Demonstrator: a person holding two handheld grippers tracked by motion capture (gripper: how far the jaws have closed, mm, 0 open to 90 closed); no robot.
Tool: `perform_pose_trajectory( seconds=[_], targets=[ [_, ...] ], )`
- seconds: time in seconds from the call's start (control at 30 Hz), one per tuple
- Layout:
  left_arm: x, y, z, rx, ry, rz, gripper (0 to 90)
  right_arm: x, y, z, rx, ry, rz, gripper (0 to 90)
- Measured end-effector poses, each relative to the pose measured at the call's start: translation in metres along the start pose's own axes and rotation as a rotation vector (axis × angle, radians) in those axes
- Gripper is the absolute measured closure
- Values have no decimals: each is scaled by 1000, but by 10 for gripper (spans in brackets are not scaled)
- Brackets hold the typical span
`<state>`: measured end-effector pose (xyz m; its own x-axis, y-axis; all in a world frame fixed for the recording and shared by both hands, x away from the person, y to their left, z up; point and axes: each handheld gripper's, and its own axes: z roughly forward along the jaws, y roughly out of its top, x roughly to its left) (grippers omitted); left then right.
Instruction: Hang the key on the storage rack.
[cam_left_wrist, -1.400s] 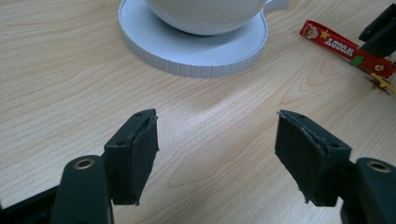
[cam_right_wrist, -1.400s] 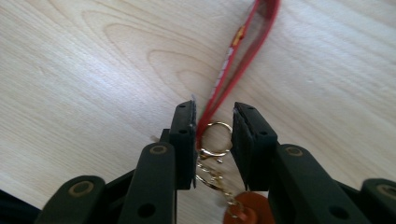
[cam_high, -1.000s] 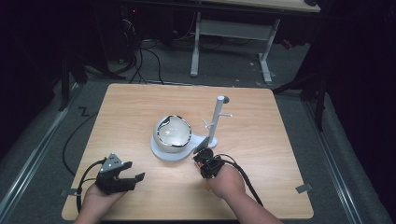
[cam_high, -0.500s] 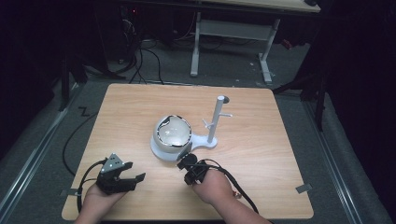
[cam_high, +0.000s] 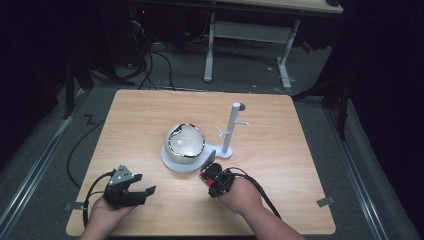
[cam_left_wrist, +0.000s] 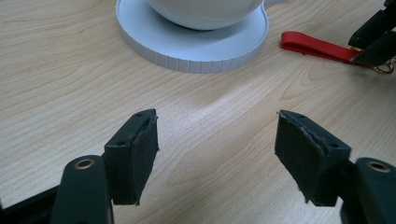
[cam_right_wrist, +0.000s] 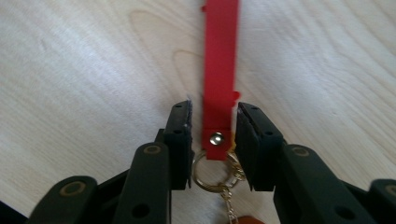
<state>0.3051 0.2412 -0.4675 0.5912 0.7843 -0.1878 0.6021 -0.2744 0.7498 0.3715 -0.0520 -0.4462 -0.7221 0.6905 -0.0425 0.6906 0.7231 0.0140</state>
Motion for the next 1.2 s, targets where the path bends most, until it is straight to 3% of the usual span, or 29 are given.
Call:
perform_pose_trajectory(
  seconds=[0.13, 0.57, 0.8, 1.03, 1.2],
  targets=[
    [0, -1, 0, -4, 0, -6, 306, 3, 1, 4, 13, -4, -32, 654],
    [1, -1, 0, 2, -2, -1, 307, 5, 4, 8, 6, -34, -26, 684],
    [0, -1, 0, 6, -4, 4, 306, 12, 7, 5, -8, -1, -46, 732],
    [0, -1, 0, 7, -7, 4, 307, 11, 4, 8, 32, 16, -52, 647],
    [-1, 0, 1, 6, -10, 3, 307, 14, 4, 8, 27, 20, -53, 728]
  ],
)
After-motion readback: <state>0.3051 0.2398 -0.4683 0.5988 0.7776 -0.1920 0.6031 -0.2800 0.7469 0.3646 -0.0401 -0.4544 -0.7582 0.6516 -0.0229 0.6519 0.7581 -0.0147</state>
